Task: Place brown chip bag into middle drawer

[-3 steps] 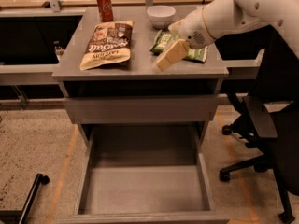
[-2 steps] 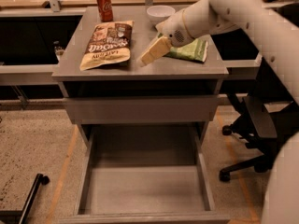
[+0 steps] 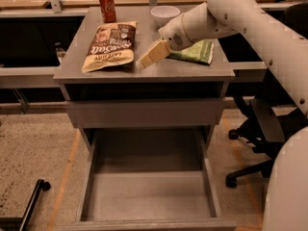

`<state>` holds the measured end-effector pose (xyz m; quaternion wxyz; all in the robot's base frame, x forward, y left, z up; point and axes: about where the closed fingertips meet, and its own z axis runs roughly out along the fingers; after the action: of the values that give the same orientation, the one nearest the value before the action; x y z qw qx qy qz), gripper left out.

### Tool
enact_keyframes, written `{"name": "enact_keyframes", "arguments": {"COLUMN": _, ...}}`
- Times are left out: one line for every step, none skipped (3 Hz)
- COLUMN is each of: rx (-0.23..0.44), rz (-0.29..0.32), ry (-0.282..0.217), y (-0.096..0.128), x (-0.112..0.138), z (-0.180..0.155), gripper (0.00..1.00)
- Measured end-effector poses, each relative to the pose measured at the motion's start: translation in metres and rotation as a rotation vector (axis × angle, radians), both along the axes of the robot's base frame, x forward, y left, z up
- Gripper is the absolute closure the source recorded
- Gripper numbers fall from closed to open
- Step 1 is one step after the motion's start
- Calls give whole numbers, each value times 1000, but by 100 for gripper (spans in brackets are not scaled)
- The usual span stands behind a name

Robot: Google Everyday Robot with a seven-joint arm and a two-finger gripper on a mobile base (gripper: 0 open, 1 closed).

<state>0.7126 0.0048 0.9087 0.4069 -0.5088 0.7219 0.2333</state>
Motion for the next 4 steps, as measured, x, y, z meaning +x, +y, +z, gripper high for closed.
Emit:
{"name": "enact_keyframes", "arguments": {"rx": 41, "rz": -42, "ry": -22, "y": 21, "x": 29, "z": -9, "gripper": 0}}
{"name": "enact_keyframes", "arguments": {"rx": 89, "rz": -86, "ry": -34, "y": 43, "x": 64, "z": -23, "gripper": 0}}
{"name": "enact_keyframes", "arguments": {"rx": 136, "rz": -103, "ry": -6, "y": 69, "x": 87, "z": -44, "gripper": 0}}
{"name": "enact_keyframes", "arguments": {"rx": 162, "rz": -91, "ry": 42, "y": 95, "x": 93, "z": -67, "gripper": 17}}
